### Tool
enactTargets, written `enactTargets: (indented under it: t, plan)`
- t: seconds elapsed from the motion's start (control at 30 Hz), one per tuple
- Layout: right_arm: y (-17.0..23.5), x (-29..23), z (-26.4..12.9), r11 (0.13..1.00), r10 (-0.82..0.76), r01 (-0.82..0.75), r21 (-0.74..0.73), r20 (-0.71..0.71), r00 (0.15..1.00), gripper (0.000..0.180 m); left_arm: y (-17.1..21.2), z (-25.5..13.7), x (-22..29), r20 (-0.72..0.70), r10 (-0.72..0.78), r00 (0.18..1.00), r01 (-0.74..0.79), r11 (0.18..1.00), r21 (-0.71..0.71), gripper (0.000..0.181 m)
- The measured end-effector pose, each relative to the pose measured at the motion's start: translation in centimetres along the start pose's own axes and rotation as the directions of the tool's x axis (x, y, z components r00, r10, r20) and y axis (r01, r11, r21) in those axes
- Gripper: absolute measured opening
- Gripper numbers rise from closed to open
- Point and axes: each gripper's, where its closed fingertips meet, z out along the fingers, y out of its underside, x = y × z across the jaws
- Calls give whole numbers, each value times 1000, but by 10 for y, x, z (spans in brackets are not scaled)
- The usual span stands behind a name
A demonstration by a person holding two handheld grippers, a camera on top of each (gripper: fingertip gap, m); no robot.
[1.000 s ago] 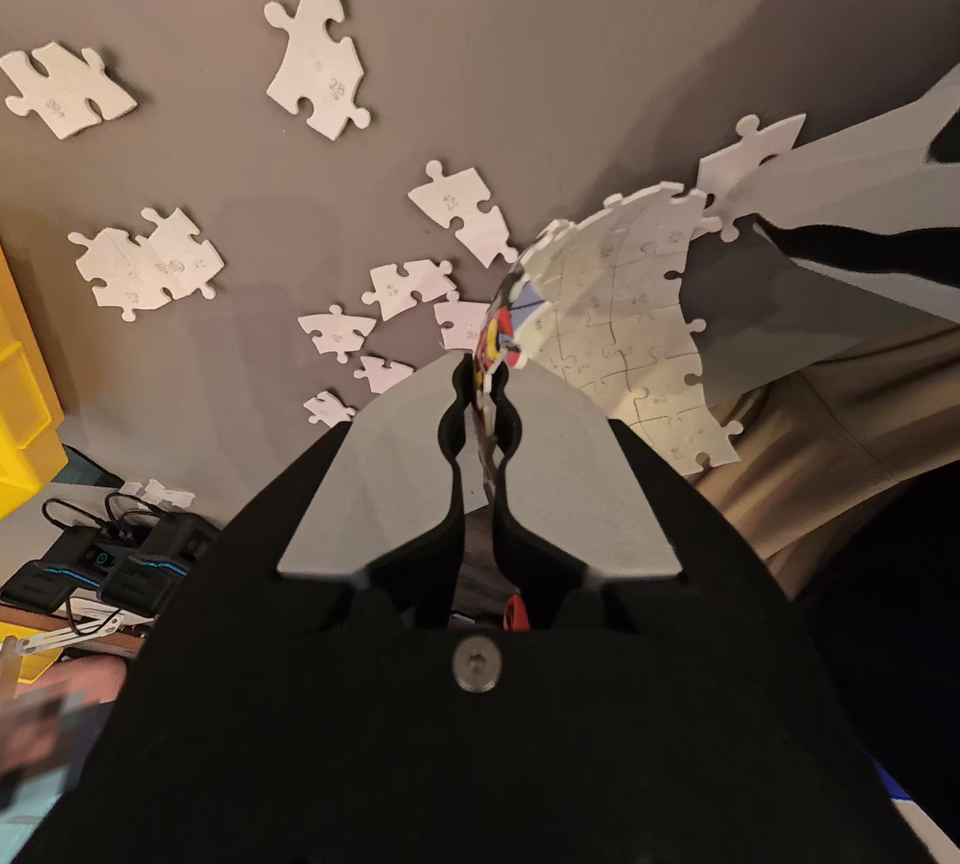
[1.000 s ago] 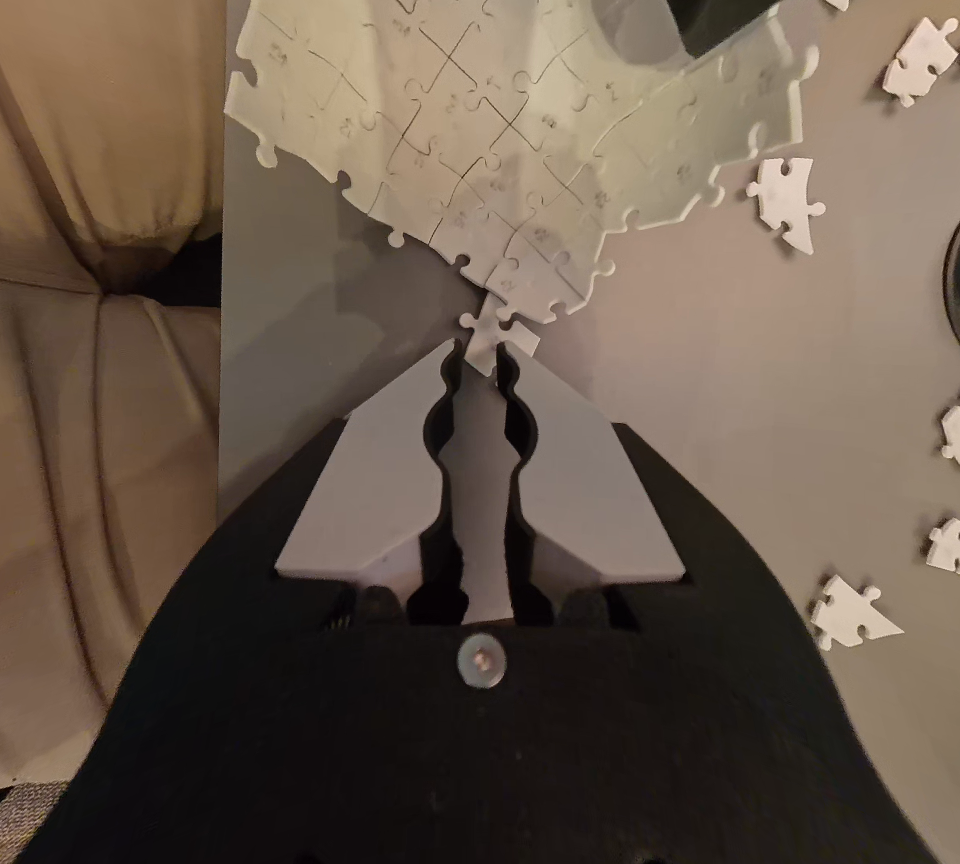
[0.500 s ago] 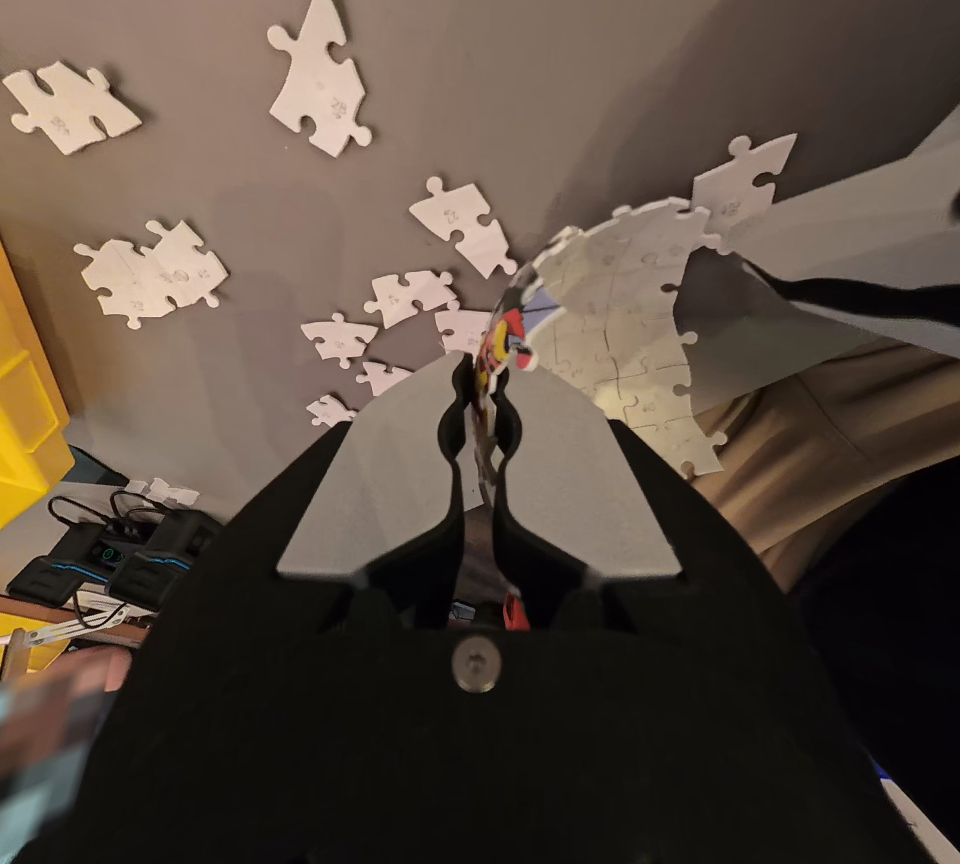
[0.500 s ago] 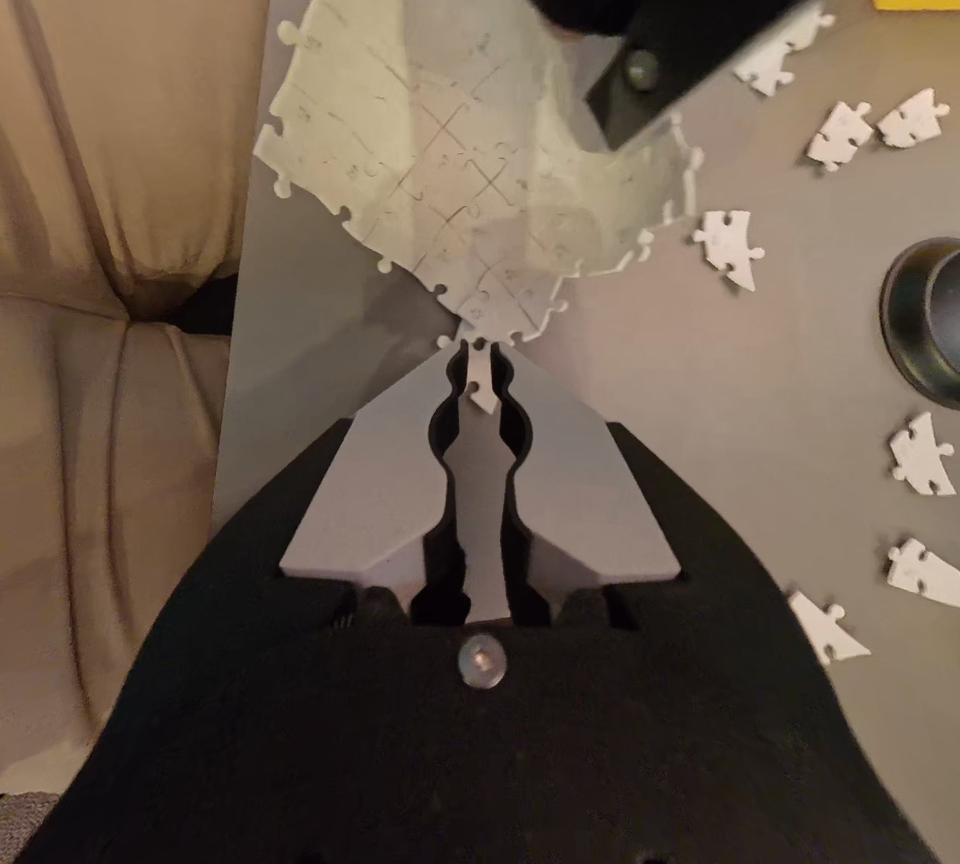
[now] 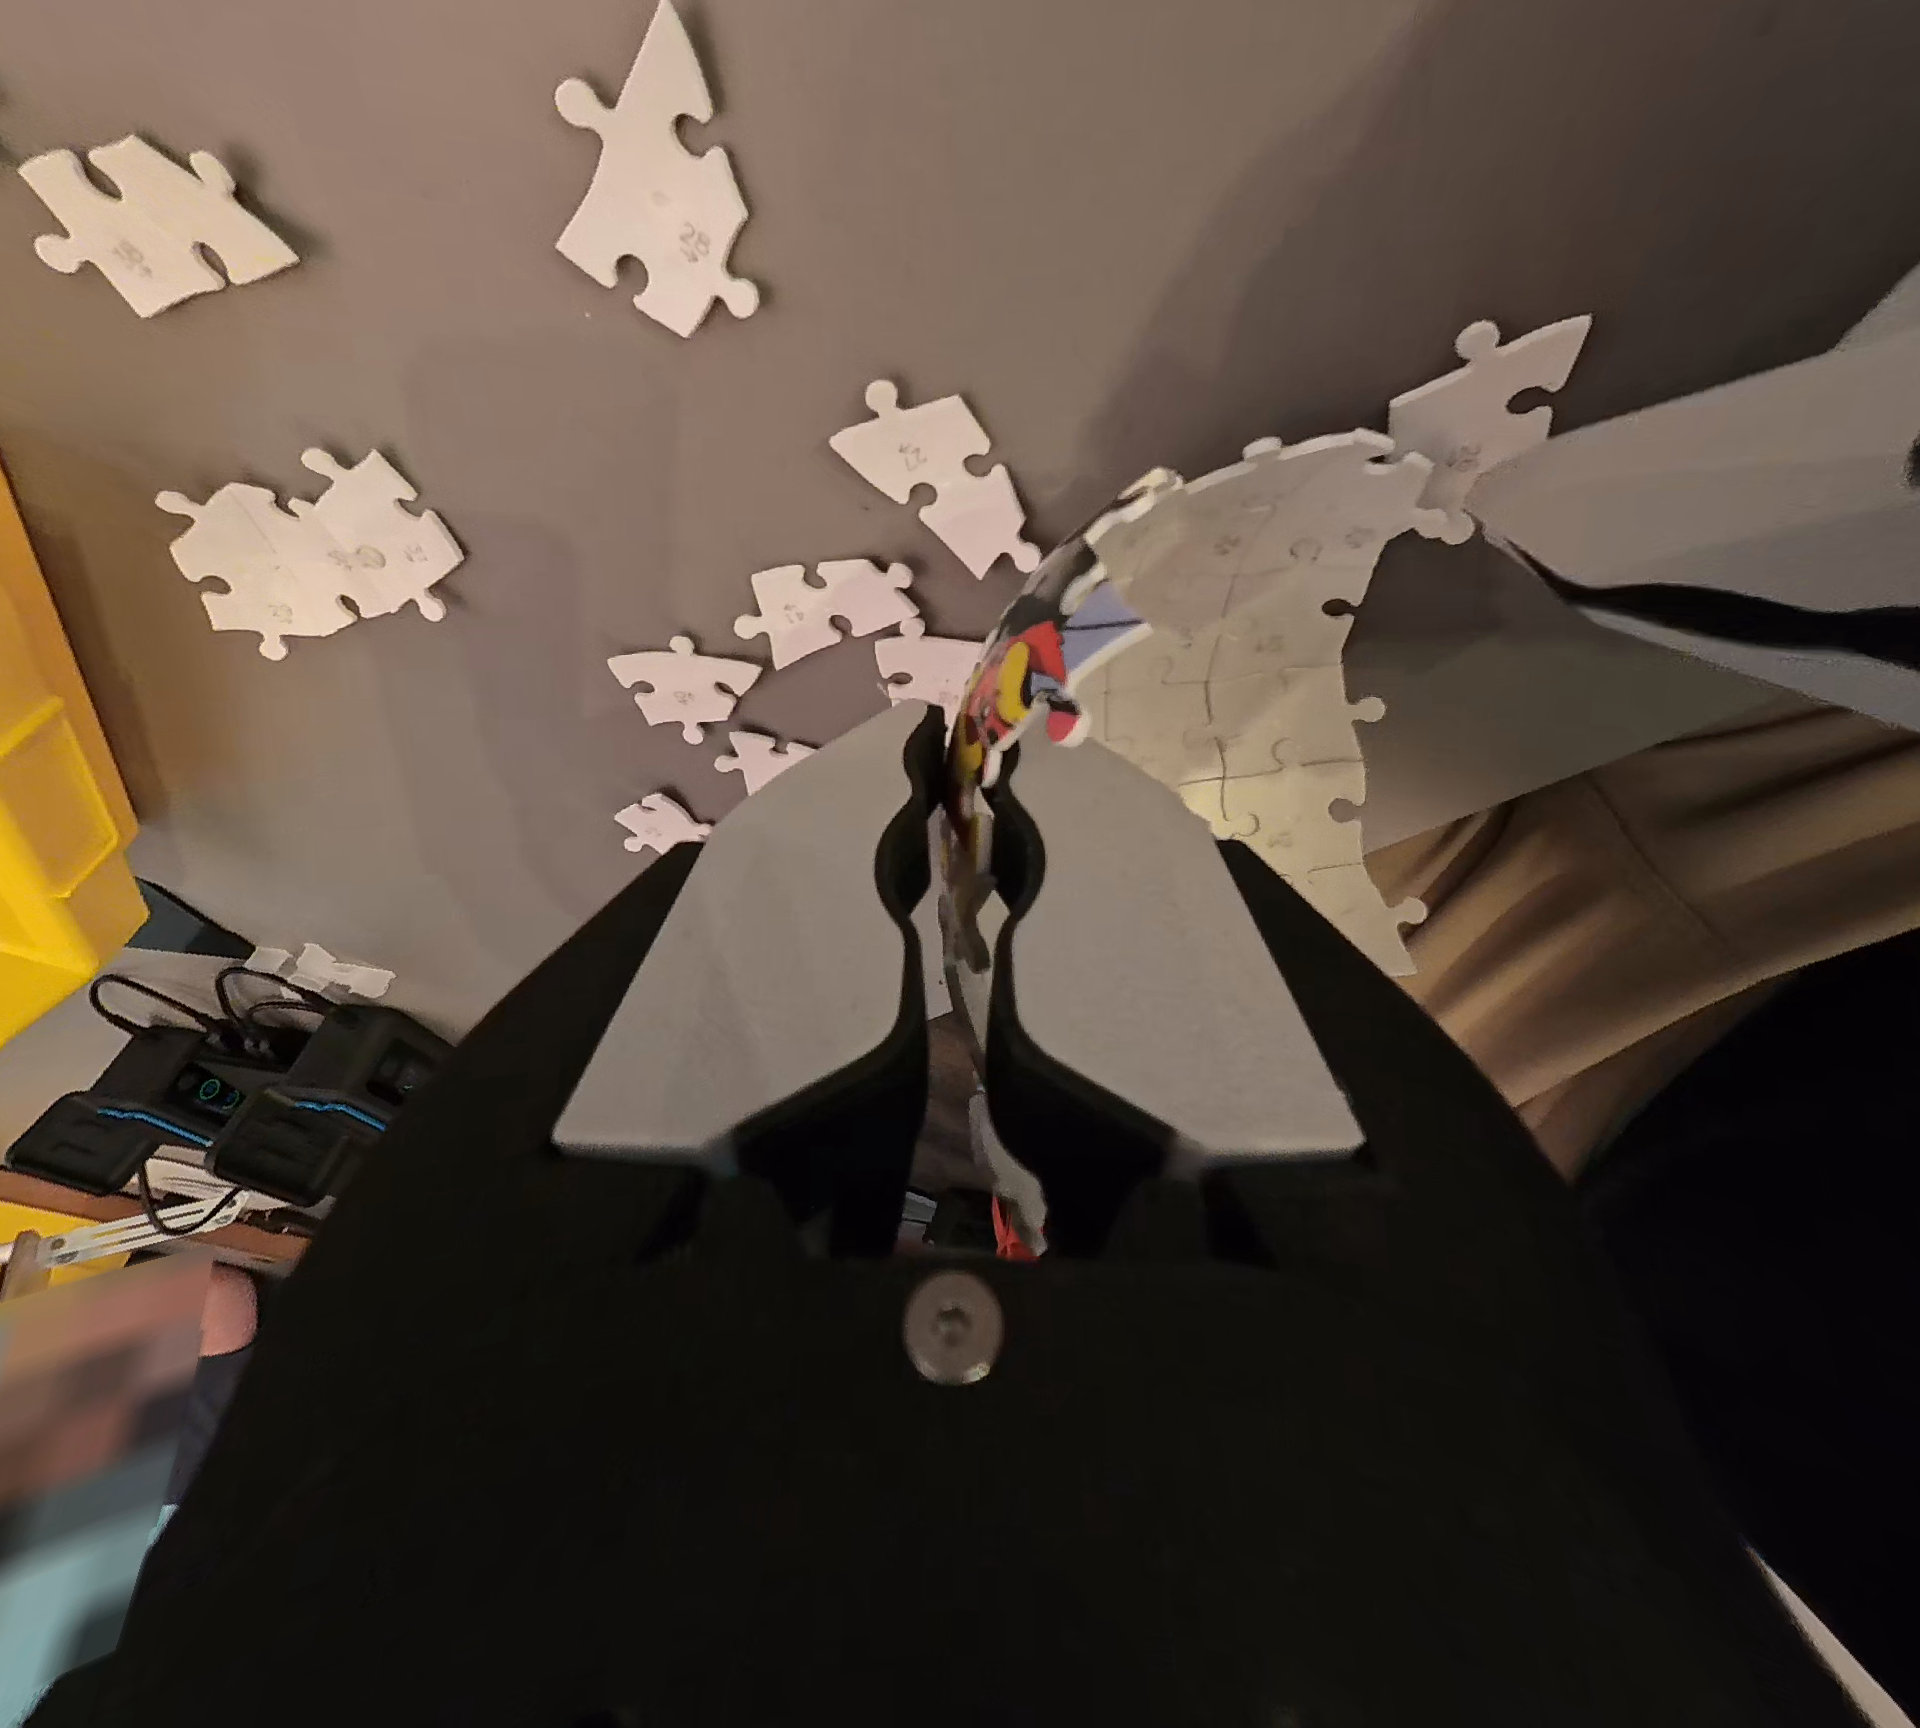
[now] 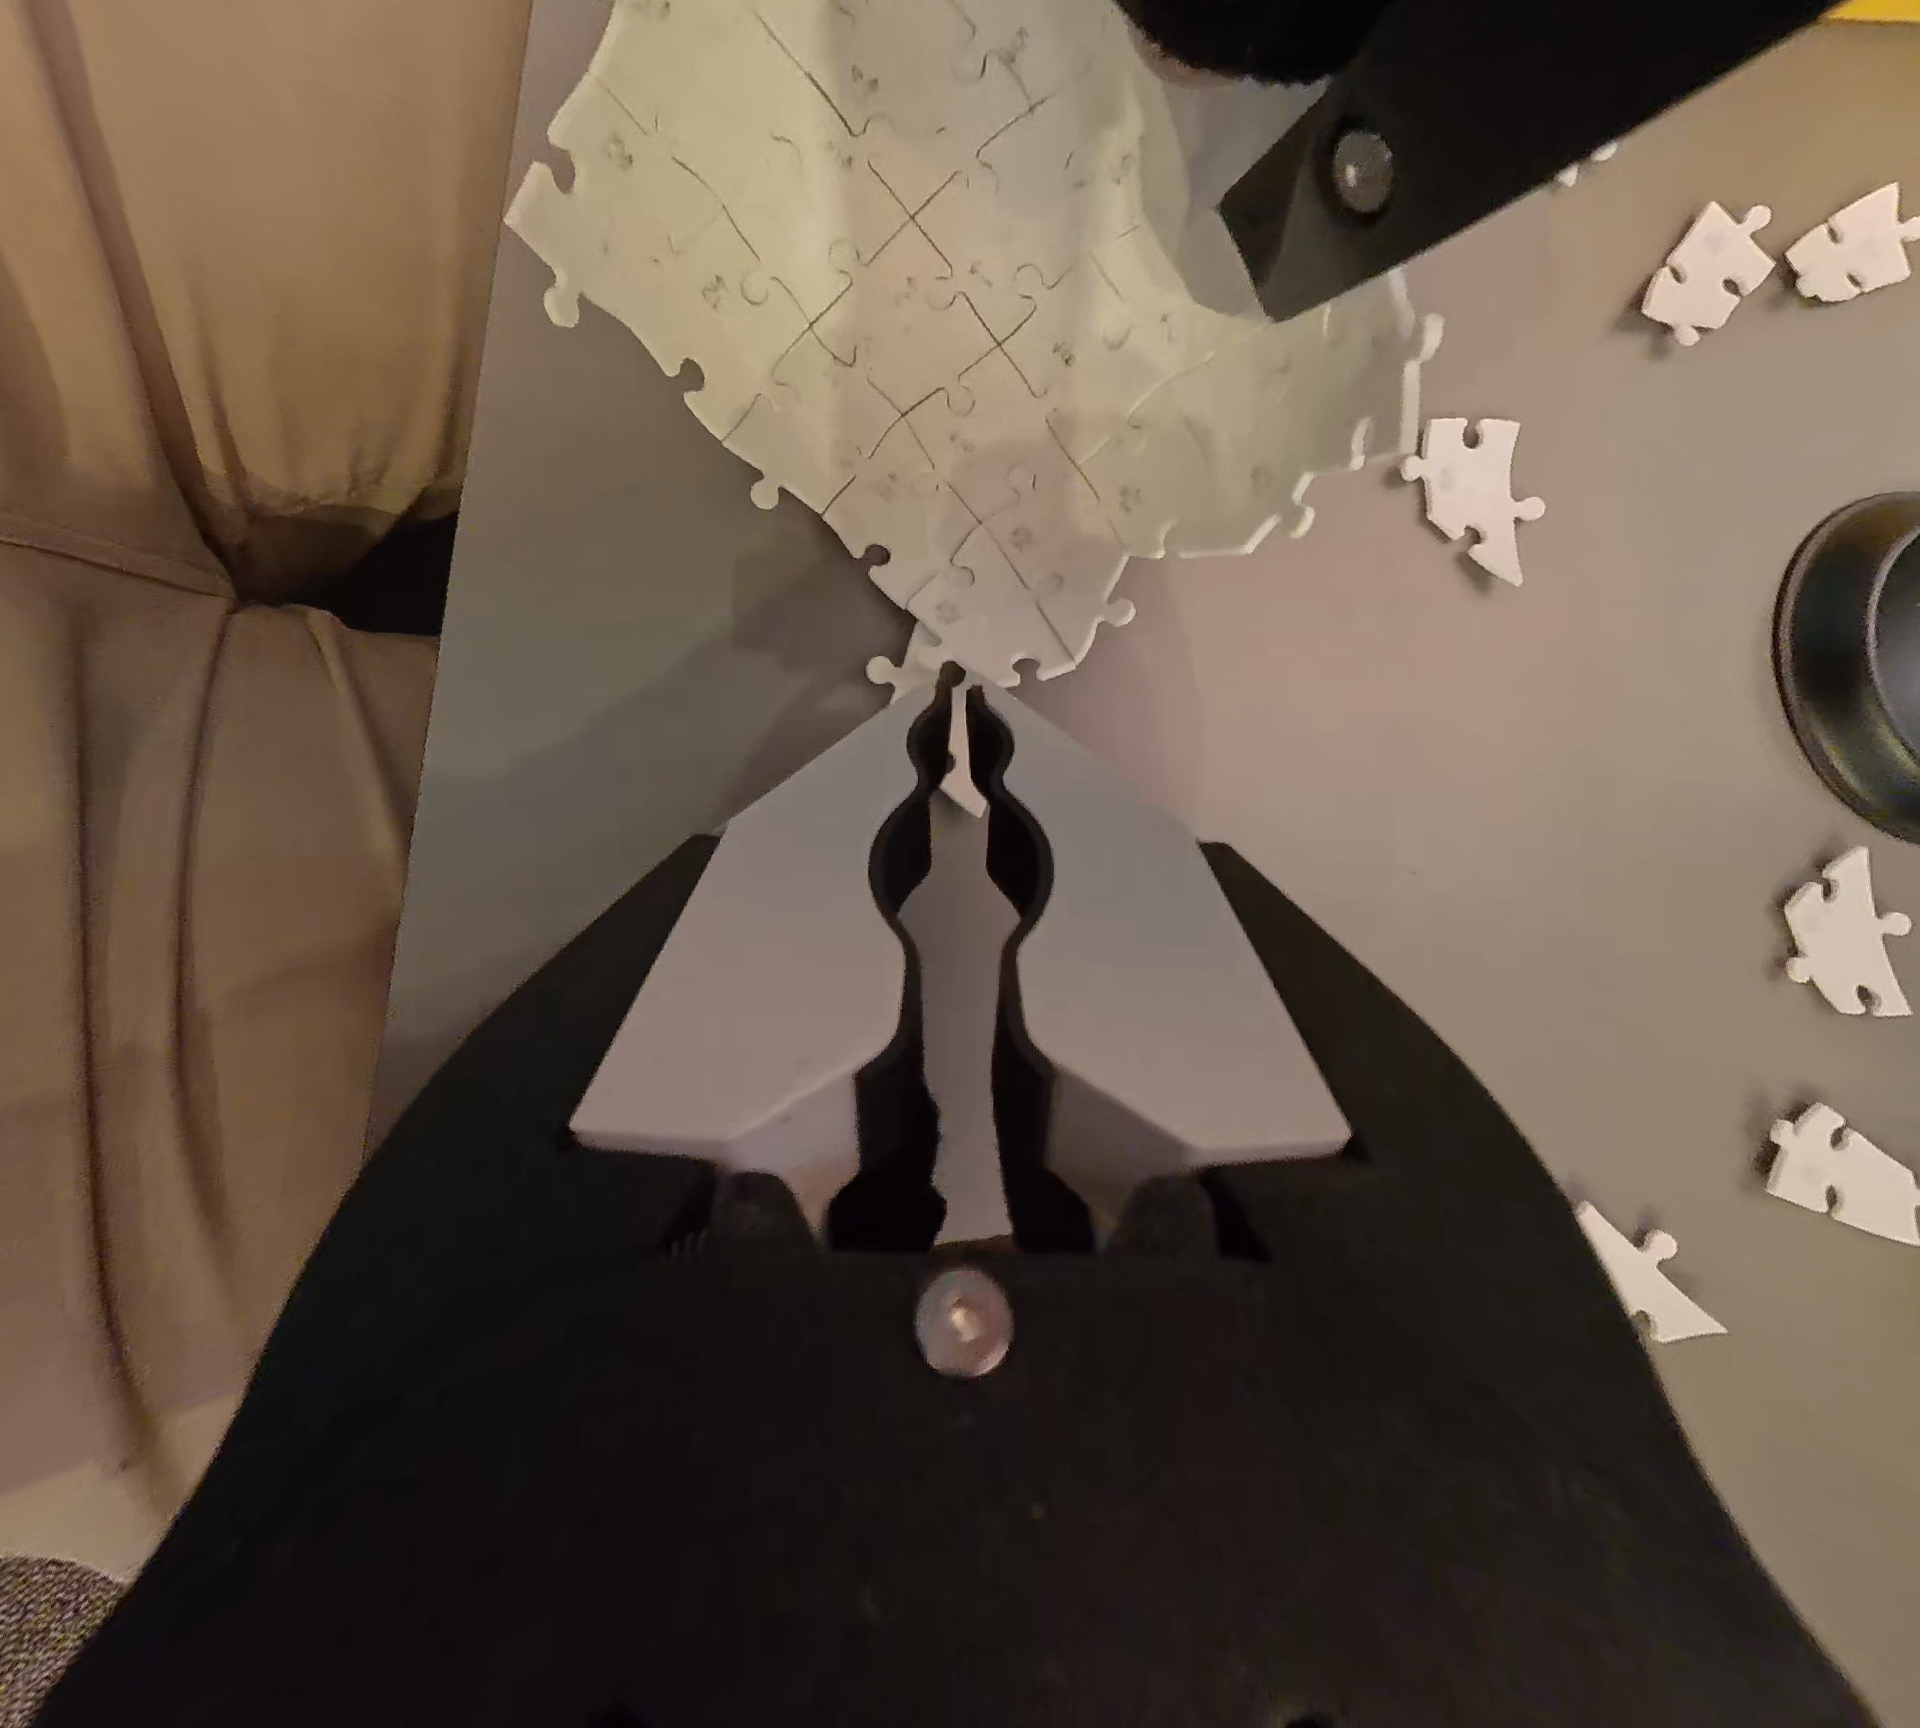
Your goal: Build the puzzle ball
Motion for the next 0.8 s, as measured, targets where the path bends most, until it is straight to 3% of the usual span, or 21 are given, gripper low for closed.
enactTargets:
  t: [0.17,0.37,0.57,0.8]
  plan:
    - [-4,-2,1,1000,-18,17,25,13,1000,0,-1,0,0,2,-5,1000,5,1000,-6,6]
    - [11,1,5,997,-10,10,-72,0,1000,0,-1,0,-2,-1,-19,1000,19,1000,-12,6]
    - [-7,0,0,999,-30,30,18,0,1000,0,-3,1,-3,4,-23,1000,23,1000,-14,6]
    - [-5,5,11,998,-55,55,-5,-22,998,0,-5,0,-3,13,-22,1000,23,999,-26,6]
